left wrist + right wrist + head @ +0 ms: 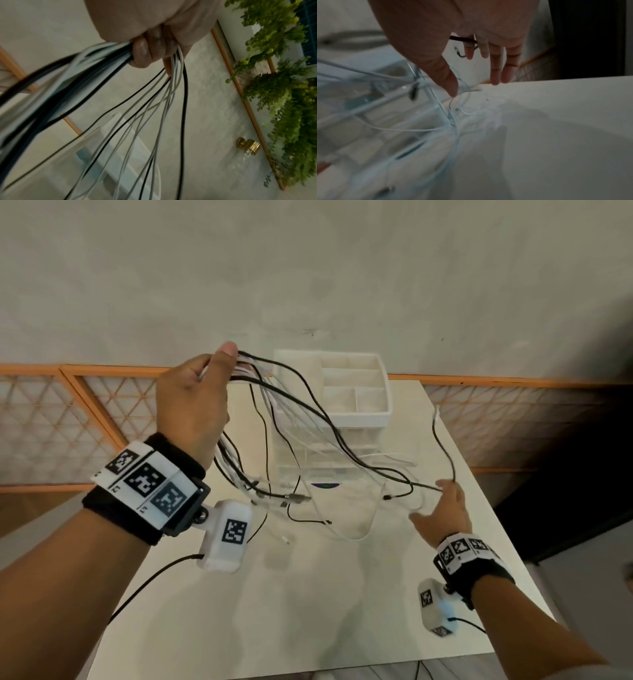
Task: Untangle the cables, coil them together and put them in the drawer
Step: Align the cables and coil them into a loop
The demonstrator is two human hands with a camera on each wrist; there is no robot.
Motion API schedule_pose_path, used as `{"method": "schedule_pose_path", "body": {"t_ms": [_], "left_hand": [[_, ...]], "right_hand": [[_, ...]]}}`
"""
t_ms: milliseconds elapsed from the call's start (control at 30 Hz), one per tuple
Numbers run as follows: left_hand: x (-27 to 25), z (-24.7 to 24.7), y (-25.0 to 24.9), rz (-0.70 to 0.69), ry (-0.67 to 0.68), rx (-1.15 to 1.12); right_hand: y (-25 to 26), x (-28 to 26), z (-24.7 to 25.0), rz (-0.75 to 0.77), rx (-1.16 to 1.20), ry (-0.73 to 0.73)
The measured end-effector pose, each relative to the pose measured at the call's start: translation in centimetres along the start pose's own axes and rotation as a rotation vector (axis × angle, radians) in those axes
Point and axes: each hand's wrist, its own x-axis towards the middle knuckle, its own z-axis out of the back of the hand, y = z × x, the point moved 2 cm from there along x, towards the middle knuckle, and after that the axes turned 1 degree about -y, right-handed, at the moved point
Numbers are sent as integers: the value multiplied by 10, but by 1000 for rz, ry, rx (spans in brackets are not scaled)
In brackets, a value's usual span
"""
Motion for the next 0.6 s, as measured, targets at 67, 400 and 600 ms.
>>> {"method": "schedule_pose_path", "body": {"t_ms": [67, 400, 600], "left_hand": [[3, 0, -7, -33, -4, 7], [-10, -21, 0, -8, 274, 67], [-28, -39, -6, -32, 476, 144]], "right_hand": [[-17, -5, -18, -35, -107, 213], [77, -20, 33, 328, 120, 101], [195, -67, 86, 711, 479, 239]]}}
